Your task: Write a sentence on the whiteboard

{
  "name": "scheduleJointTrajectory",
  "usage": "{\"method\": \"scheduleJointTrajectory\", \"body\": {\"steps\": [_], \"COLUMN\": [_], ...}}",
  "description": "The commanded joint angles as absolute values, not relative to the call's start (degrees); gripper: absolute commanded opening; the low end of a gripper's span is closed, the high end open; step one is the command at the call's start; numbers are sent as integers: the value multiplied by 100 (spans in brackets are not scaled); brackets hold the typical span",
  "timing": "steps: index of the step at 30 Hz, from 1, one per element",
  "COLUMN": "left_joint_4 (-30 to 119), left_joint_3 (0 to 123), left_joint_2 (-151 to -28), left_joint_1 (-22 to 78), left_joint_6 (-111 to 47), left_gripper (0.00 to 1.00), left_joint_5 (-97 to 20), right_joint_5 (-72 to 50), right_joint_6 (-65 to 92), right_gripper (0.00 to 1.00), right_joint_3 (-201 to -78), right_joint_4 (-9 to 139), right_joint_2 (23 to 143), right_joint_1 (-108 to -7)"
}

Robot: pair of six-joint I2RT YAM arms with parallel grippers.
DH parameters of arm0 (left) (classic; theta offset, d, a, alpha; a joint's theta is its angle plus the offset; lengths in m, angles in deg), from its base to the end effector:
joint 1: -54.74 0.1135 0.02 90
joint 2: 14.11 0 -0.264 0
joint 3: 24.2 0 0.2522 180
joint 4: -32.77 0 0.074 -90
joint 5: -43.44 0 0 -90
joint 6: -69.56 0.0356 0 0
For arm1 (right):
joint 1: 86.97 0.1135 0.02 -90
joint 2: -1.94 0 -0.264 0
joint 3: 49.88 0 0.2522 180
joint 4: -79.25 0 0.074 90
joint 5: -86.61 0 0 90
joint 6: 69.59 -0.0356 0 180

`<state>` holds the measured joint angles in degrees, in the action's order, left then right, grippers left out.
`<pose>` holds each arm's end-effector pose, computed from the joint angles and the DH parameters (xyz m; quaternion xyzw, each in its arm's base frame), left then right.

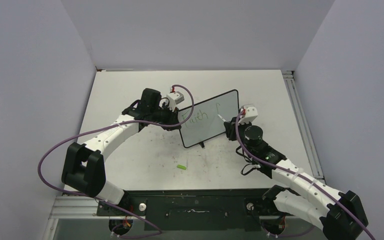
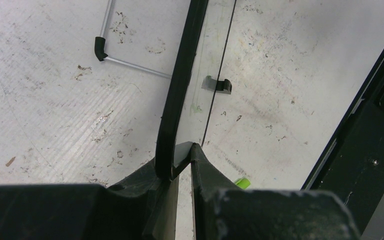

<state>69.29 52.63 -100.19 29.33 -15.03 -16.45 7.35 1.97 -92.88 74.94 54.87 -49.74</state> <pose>0.2850 -0.1551 0.2613 0.3320 0.8365 -0.3001 0.3162 0.1751 0.1247 0.2538 -0.0716 0.7847 0.2201 0.5751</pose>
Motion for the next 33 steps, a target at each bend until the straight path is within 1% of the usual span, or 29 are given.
{"method": "scheduleJointTrajectory", "body": {"steps": [1,16,33], "left_joint_4": [7032,7033,7035], "left_joint_3": [5416,5420,5417], "left_joint_2": [-9919,-9944,-9945], "left_joint_1": [2925,2925,2925], "left_joint_6": [-1139,-1138,-1130], "left_gripper": [0,0,0], "left_joint_5": [-2053,-2051,-2060], "right_joint_5": [866,714,1061], "right_joint_6": [320,504,601], "right_gripper": [5,5,5], "right_joint_3": [-9639,-9779,-9792], "right_joint_4": [7708,8189,8264], "right_joint_2": [5496,5918,6040], "right_joint_1": [-4925,-4928,-4970]}}
